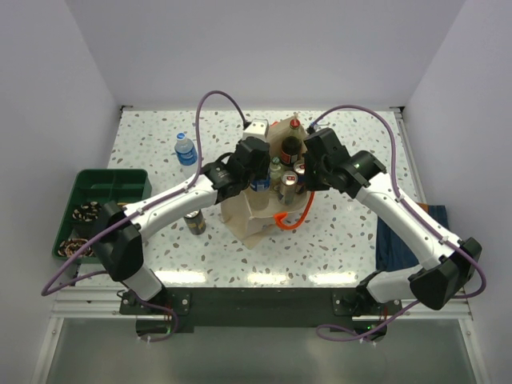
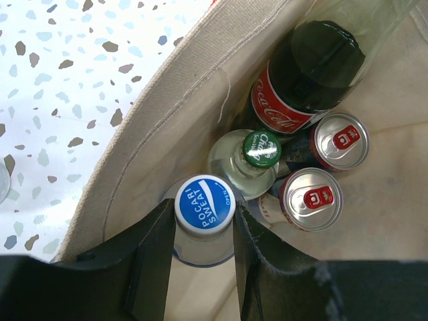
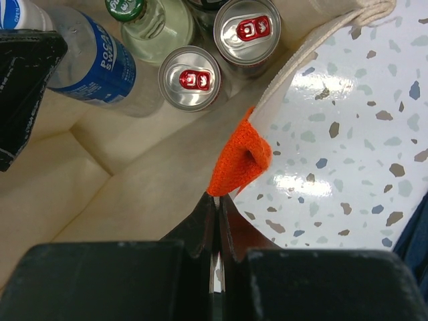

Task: Place the beverage into the canvas bag
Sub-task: Place the drink in the canvas bag.

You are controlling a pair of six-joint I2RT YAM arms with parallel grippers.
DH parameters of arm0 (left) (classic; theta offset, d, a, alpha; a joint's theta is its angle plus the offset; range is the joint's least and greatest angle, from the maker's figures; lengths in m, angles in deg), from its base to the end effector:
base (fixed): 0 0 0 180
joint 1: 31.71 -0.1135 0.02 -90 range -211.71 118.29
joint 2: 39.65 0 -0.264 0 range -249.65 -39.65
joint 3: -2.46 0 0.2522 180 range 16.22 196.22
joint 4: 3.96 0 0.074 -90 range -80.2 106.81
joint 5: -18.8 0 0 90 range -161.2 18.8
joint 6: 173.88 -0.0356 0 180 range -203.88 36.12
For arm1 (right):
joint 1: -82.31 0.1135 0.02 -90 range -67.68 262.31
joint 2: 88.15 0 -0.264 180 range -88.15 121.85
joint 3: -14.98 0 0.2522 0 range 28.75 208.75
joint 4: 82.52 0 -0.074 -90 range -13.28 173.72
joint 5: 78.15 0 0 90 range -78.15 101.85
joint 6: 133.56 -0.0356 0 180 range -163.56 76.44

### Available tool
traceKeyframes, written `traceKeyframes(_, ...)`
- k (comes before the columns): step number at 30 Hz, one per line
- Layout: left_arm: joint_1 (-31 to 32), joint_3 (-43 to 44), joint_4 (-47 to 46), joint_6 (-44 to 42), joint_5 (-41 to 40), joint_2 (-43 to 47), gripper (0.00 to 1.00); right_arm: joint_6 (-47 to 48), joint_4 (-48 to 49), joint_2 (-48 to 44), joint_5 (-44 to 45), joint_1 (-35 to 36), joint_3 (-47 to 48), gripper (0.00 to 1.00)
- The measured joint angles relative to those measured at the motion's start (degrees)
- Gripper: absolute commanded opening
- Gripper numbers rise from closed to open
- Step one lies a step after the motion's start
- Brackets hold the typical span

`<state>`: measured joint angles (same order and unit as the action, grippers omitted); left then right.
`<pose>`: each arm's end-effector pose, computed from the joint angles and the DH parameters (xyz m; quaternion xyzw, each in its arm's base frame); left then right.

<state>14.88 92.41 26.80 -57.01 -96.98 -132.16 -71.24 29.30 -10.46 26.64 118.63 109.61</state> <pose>0.2670 -0.2597 0.3077 0.0426 0.8634 -0.1194 0.4883 0.2252 0.1543 0.3604 -0.0279 0.9361 0.0714 0.3434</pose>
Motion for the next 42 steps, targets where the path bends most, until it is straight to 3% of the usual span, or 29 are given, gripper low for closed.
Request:
traceKeyframes(8,0.0,0.0,0.4,0.4,0.0,0.0,0.0,0.4,-0.1,1.1,-0.9,0.0,1.2,0.0)
traceKeyframes(11,0.0,0.0,0.5,0.6,-0.1,0.0,0.0,0.5,-0.2,1.1,-0.9,0.0,1.4,0.1)
traceKeyframes(12,0.0,0.0,0.5,0.6,-0.1,0.0,0.0,0.6,-0.2,1.1,-0.9,0.0,1.5,0.18)
traceKeyframes(15,0.0,0.0,0.5,0.7,-0.2,0.0,0.0,0.7,-0.5,1.1,-1.0,0.0,1.6,0.31)
traceKeyframes(18,0.1,-0.2,0.4,0.8,-0.5,0.0,0.0,0.8,-1.0,1.7,-1.5,0.0,2.2,0.39)
traceKeyframes(24,0.5,-1.0,-0.5,1.1,-1.6,0.2,0.0,0.7,-1.8,2.3,-2.3,0.0,3.2,0.47)
traceKeyframes(32,0.7,-1.2,-0.7,1.5,-2.2,0.3,0.0,0.7,-2.0,2.6,-2.4,0.0,4.8,0.49)
traceKeyframes(34,0.7,-1.2,-0.7,1.6,-2.3,0.3,0.07,0.7,-2.0,2.6,-2.4,0.0,4.8,0.49)
traceKeyframes(36,0.7,-1.3,-0.7,1.7,-2.4,0.3,0.08,0.7,-2.1,2.6,-2.4,0.0,4.8,0.49)
traceKeyframes(42,0.8,-1.5,-0.8,1.7,-2.6,0.5,0.32,0.7,-2.1,2.6,-2.4,0.0,4.8,0.49)
